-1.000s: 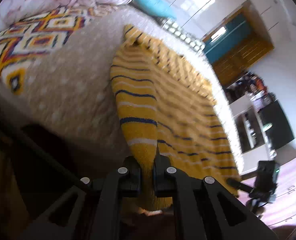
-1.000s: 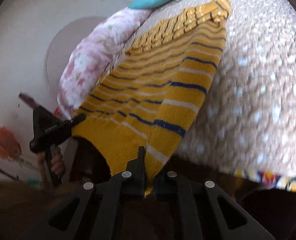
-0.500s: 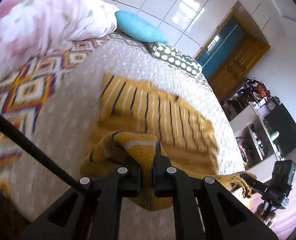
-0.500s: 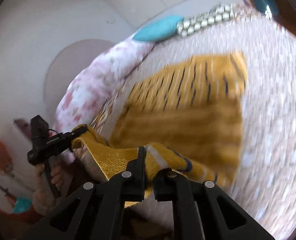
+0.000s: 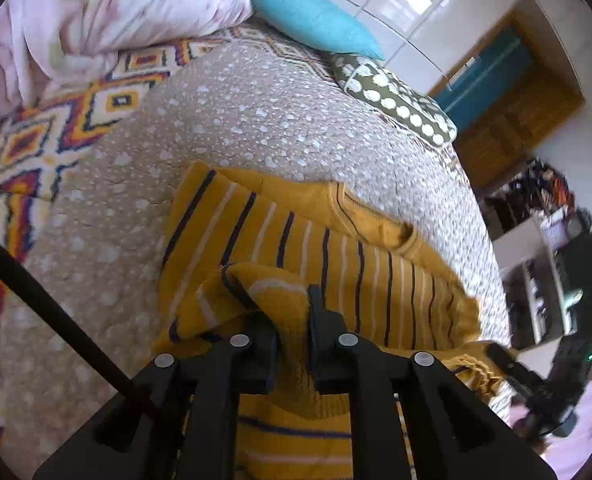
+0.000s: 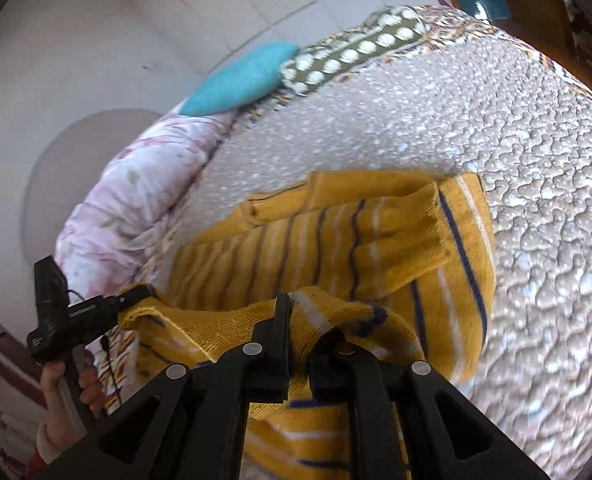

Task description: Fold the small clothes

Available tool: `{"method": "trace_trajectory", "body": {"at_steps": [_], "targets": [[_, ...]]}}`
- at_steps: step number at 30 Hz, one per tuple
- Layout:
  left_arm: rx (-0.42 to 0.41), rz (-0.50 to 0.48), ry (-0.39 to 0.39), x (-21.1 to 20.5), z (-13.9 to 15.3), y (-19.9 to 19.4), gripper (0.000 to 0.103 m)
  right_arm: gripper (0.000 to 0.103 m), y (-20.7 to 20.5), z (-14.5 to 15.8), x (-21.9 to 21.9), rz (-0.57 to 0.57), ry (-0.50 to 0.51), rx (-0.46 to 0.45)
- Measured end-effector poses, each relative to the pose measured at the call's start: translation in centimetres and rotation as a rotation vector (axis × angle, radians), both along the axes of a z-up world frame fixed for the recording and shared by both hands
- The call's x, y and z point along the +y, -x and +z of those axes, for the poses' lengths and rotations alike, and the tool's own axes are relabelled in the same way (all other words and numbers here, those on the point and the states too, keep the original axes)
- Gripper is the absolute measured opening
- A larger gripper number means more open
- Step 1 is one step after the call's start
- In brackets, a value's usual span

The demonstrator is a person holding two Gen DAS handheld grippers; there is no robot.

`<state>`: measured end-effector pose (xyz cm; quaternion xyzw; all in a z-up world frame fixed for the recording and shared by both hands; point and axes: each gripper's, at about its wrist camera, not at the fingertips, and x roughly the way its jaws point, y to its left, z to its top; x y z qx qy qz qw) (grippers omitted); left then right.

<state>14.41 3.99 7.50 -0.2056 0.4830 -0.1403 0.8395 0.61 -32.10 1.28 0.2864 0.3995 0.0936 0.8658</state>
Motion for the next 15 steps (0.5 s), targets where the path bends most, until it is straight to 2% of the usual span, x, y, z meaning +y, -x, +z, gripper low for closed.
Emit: {"method": "trace_trajectory", "body": {"at_steps": [4,6,8,9,11,15], "targets": [[0.052,0.034,0.11,0.6,-1.3,-2.6,0.022,0.012,-3.7,-2.0,-1.6,-0.039,-0.048,0.058],[0.046,0.053,0.134,0.9,-1.5,-3.3,0.039,0.018,-5.1,-3.2,-2.3,-0.05,-0.1,0.093],[0.013,0.085,0.16,1.8,-1.1,-3.7,0.055,0.033,-5.9,-4.2,-3.2,-0.07,-0.188,0.108],[-0.003,0.106,0.171,2.2,-0.9,-3.9,0.061,0.036,-6.2,-4.6,-3.8,-0.084,-0.241,0.108],[-0.018,0.139,0.188,3.4,-0.6,-4.3,0.064,0.043,-6.7,-5.3,-4.8,-0.115,-0.334,0.104],[-0.009,0.15,0.154,5.0,-0.5,-4.5,0.064,0.043,-7.2,-5.1,-5.1,-0.127,-0.336,0.108]]}}
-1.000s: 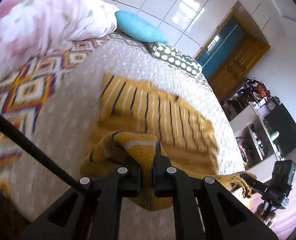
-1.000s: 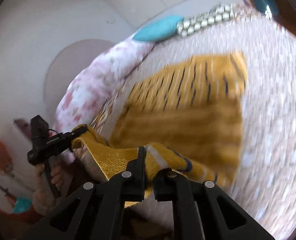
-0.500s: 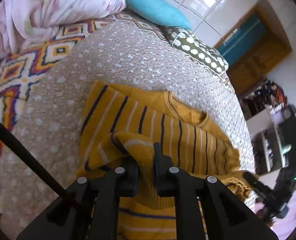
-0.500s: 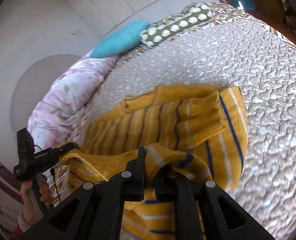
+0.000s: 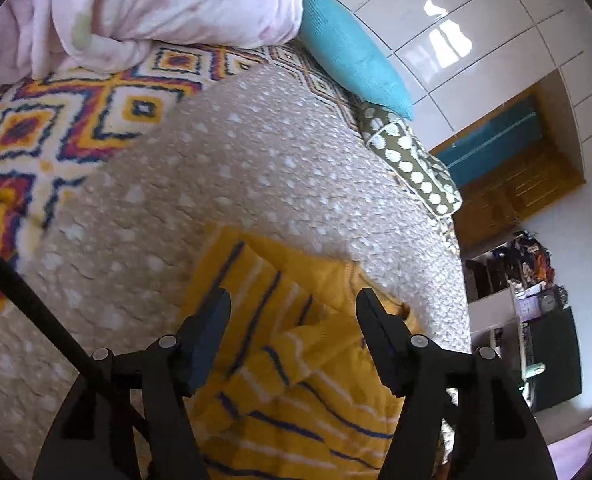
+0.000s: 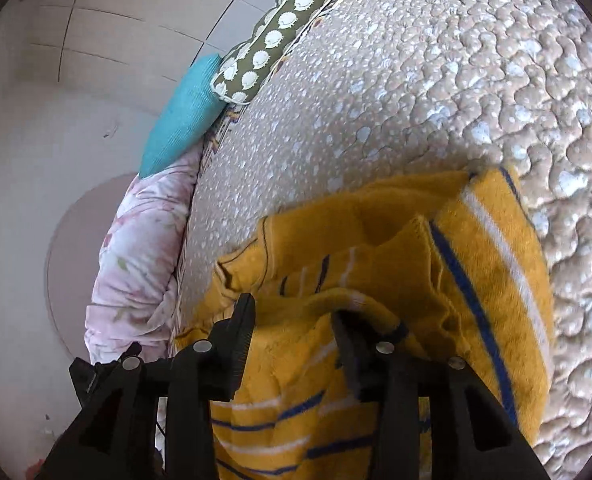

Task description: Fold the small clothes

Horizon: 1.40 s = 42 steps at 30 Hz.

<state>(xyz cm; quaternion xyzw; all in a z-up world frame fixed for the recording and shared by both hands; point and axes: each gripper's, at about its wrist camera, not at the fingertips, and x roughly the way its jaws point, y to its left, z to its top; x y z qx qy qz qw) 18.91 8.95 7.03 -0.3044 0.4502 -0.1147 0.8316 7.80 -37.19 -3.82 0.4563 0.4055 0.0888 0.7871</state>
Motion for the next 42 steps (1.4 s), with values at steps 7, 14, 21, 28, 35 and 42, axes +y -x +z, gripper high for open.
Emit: {"method": "trace_trajectory", "body": {"at_steps": [7,14,21,28,35,42], "targets": [[-0.001,-0.04,-0.119,0.8,0.9,3.9,0.064,0.059,0.8,3.0,-1.6,-0.073,0.059,-0.02],[-0.018,-0.121,-0.258,-0.2,0.1,10.6,0.065,0.057,6.8,6.8,1.0,0.019,0.251,-0.101],[-0.057,-0.149,-0.476,-1.9,-2.6,15.6,0.065,0.038,12.5,3.4,6.5,0.237,0.494,-0.049],[-0.037,-0.045,-0.409,0.1,-5.0,16.8,0.078,0.005,14.9,2.2,2.6,0.062,0.512,0.061],[-0.185,-0.009,-0.443,-0.7,-6.4,18.7,0.088,0.032,15.3,7.8,8.1,0.13,0.625,-0.053],[-0.249,-0.017,-0.228,2.1,-6.6,19.3,0.092,0.029,8.2,9.2,21.4,0.389,0.755,-0.101]]}}
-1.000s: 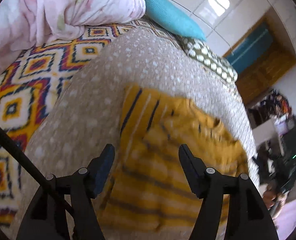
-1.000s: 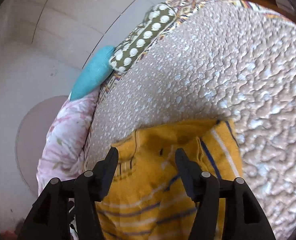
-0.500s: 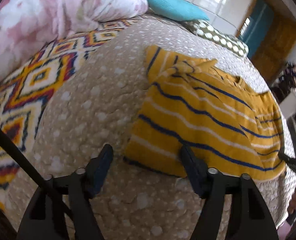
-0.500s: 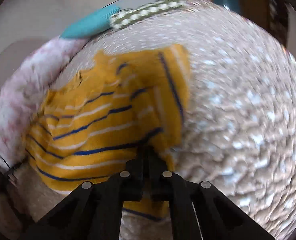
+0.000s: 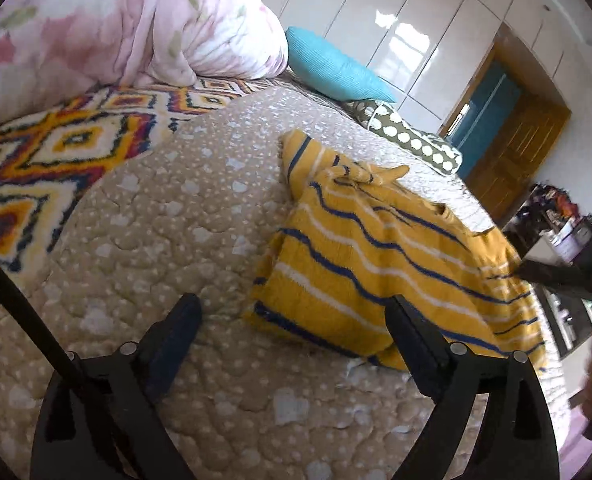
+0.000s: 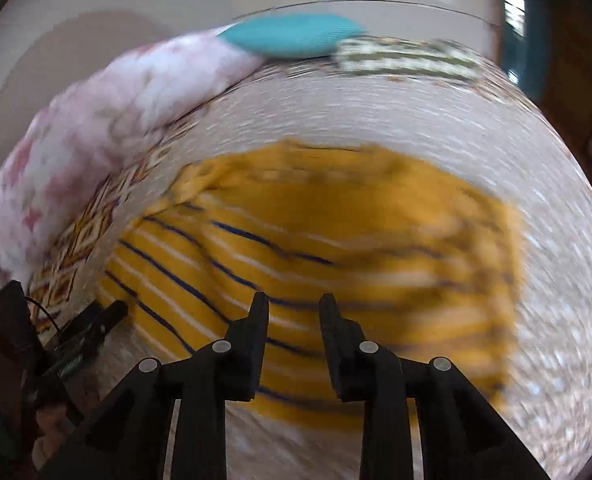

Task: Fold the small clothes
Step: 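Release the sweater and pull both grippers back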

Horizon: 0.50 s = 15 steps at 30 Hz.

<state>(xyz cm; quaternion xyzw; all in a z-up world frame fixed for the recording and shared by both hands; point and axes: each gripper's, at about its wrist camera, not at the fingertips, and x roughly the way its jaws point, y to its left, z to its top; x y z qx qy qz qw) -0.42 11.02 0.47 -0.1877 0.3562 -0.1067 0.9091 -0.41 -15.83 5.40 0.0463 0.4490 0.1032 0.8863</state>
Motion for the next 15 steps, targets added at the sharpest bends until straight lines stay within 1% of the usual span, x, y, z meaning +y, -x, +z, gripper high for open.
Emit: {"method": "trace_trajectory", "body": {"at_steps": [1,2,3,7,9,11,12,13,14,15], "targets": [[0.0,-0.007,-0.005,-0.1,0.0,0.0,0.092,0.029,-2.3,-0.3,2.5,0.027,0.008,0.011],[-0.004,-0.017,-0.015,-0.2,0.1,0.1,0.092,0.029,-3.6,-0.7,3.9,0.042,0.015,0.019],[-0.008,-0.029,-0.021,-0.3,0.1,0.2,0.092,0.029,-6.0,-1.4,6.2,0.07,0.041,0.037],[-0.009,-0.062,-0.024,-0.5,0.2,0.5,0.092,0.029,-12.9,-4.6,12.0,0.111,0.154,0.098],[-0.006,-0.062,-0.012,-0.3,0.2,0.5,0.092,0.029,-15.1,-5.0,13.8,0.117,0.178,0.088],[0.001,-0.07,-0.01,-0.3,0.2,0.3,0.094,0.029,-17.9,-5.4,16.0,0.126,0.194,0.111],[0.001,-0.072,-0.008,-0.3,0.2,0.3,0.095,0.029,-18.9,-5.8,16.9,0.127,0.218,0.129],[0.002,-0.073,-0.007,-0.3,0.2,0.3,0.095,0.029,-19.8,-6.1,17.7,0.131,0.247,0.125],[0.004,-0.073,-0.006,-0.2,0.2,0.2,0.095,0.033,-20.6,-6.3,18.4,0.138,0.279,0.129],[0.005,-0.073,-0.004,-0.2,0.2,0.2,0.095,0.033,-21.2,-6.3,18.7,0.142,0.299,0.134]]}}
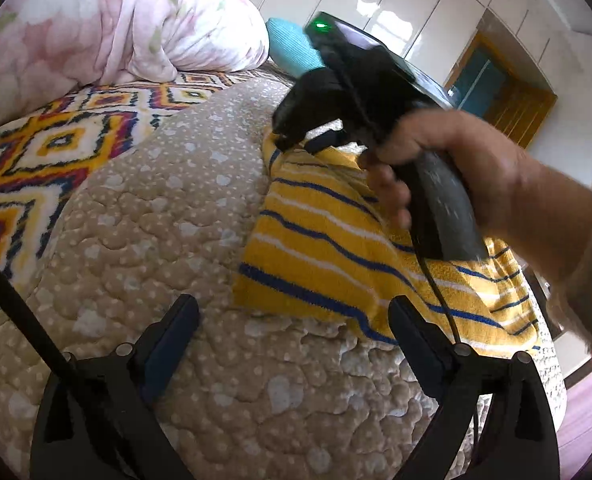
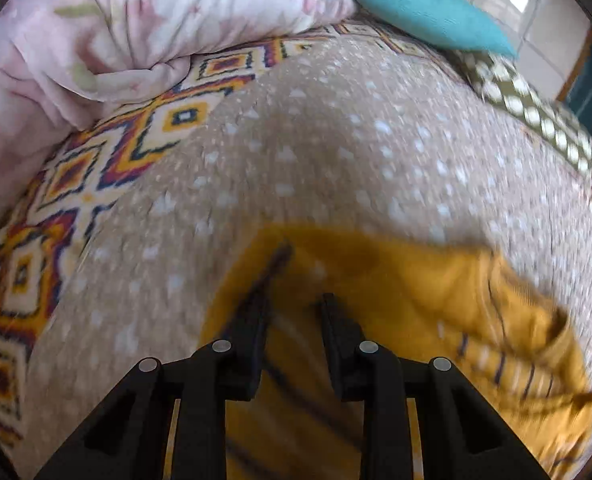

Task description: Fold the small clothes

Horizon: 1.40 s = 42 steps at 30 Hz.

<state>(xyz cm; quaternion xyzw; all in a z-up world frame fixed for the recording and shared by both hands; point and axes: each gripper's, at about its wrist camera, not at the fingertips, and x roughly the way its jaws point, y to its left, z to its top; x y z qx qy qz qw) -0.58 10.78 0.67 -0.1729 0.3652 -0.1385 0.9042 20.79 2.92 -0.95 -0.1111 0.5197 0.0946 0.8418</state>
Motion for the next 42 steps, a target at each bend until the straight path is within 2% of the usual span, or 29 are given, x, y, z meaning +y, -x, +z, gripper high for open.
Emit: {"method": "trace_trajectory", "body": {"at_steps": [2,4,7,9,11,14,16,18,19,20,22,23,25,26,31,34,37,39,42], "targets": [[0.002,-0.001,-0.001,0.0,0.0,-0.3,0.095,0.033,-0.4,1.2,0.3,0.017,0.017,-0.003],[0.002,-0.001,0.0,0.1,-0.1,-0.2,0.095,0.033,0.4,3.2,-0.6,0.028,-0.02,-0.033],[0.009,0.002,-0.004,0.0,-0.1,-0.4,0.095,0.041,3.0,6.4,-3.6,0.029,-0.075,-0.086],[0.018,0.007,-0.016,-0.1,-0.1,-0.6,0.095,0.041,5.0,7.6,-6.7,-0.002,-0.107,-0.096],[0.024,0.013,-0.028,-0.2,0.1,-0.6,0.095,0.041,7.4,7.6,-11.9,-0.073,-0.143,-0.085],[0.023,0.021,-0.046,-0.4,0.5,-0.1,0.095,0.041,10.0,6.1,-18.8,-0.197,-0.16,-0.051],[0.007,0.019,-0.03,-0.3,1.0,0.7,0.095,0.041,11.5,4.0,-24.6,-0.329,-0.183,-0.016],[-0.029,0.018,0.0,0.0,1.8,1.5,0.095,0.041,12.4,2.0,-29.8,-0.488,-0.15,-0.002],[-0.043,0.025,0.0,0.1,2.0,1.8,0.095,0.039,13.0,1.2,-32.8,-0.581,-0.151,-0.005],[-0.06,0.038,-0.012,0.0,2.3,1.9,0.095,0.028,13.8,1.0,-35.2,-0.645,-0.223,-0.032],[-0.064,0.054,-0.036,-0.5,2.4,1.6,0.095,0.018,15.0,1.4,-37.2,-0.705,-0.33,-0.059],[-0.055,0.051,-0.043,-0.8,2.3,1.2,0.095,0.02,15.6,2.0,-37.3,-0.711,-0.33,-0.084],[-0.027,0.044,-0.054,-1.5,2.0,0.4,0.095,0.034,16.6,3.5,-36.2,-0.697,-0.23,-0.141],[-0.01,0.045,-0.066,-1.9,1.8,0.0,0.095,0.035,17.4,4.4,-35.3,-0.659,-0.218,-0.176],[0.068,0.06,-0.117,-2.7,0.6,-1.3,0.095,0.035,21.1,5.6,-31.9,-0.508,-0.335,-0.184],[0.065,0.061,-0.118,-2.7,0.3,-1.4,0.095,0.035,23.2,3.8,-30.5,-0.47,-0.366,-0.133],[0.064,0.058,-0.146,-3.1,0.1,-1.4,0.095,0.035,25.2,0.2,-31.2,-0.507,-0.37,-0.086],[0.066,0.056,-0.164,-3.4,0.0,-1.5,0.097,0.032,26.6,-1.0,-32.5,-0.522,-0.416,-0.111],[0.074,0.045,-0.178,-3.7,-0.2,-1.8,0.1,0.032,28.6,-1.1,-34.0,-0.538,-0.442,-0.146]]}}
